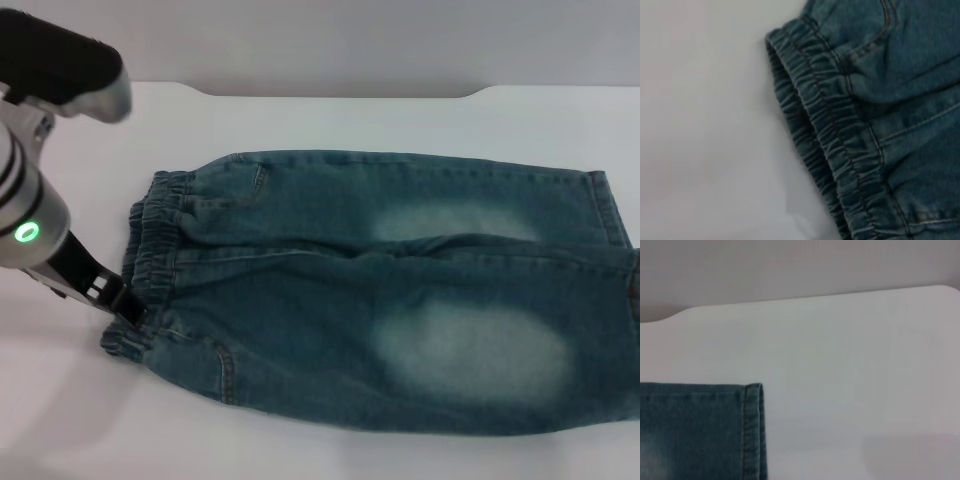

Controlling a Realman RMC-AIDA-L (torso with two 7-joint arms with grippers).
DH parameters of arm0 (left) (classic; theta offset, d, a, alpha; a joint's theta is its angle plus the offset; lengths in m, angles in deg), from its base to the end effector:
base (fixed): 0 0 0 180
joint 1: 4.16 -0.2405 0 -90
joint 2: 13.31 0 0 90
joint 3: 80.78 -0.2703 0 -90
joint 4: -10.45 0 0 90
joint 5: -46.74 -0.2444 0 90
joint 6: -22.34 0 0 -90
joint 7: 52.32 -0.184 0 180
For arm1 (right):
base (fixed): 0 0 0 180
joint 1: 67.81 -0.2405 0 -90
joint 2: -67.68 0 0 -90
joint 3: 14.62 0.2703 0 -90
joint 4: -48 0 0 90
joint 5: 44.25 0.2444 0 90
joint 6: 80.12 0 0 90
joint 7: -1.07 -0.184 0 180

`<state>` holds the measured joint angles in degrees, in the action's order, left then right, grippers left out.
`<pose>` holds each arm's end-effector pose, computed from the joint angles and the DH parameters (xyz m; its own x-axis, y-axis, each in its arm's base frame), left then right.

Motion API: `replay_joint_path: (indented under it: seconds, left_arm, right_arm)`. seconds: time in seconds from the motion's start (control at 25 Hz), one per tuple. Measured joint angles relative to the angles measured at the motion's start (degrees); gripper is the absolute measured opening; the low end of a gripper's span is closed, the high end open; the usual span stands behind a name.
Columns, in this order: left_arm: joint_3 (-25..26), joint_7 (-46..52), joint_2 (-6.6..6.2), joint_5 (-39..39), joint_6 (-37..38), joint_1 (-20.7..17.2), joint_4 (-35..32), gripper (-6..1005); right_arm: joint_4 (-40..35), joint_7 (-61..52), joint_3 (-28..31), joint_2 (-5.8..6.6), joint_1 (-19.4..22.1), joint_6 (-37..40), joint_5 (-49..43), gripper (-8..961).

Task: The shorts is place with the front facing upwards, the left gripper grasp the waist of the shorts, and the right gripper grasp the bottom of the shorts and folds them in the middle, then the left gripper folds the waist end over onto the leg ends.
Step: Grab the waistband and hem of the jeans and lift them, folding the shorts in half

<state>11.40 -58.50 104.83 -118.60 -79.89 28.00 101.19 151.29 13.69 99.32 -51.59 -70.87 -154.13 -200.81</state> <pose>-0.2033 0.3750 -0.0009 0.4468 0.8756 -0.1834 0.5479 -0.4299 -0.7177 0.3295 0.3432 0.1231 0.3895 -0.7826 -0.4856 -0.7123 0.0783 -0.6975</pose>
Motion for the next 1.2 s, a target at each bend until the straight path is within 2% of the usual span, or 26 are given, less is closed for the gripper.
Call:
replay_joint_path:
  seconds: [0.52, 1.2]
  left_arm:
    - [-2.6, 1.9, 0.35, 1.2, 2.6, 1.7, -6.8, 840]
    - [-4.1, 2.0, 0.16, 2.1, 6.6, 1.0, -10.9, 839]
  right_arm:
    - [-2.0, 1.3, -1.0, 0.19, 0.0, 2.2, 0.0, 704]
    - [-2.0, 1.9, -1.7, 0.09, 0.1, 2.0, 0.7, 704]
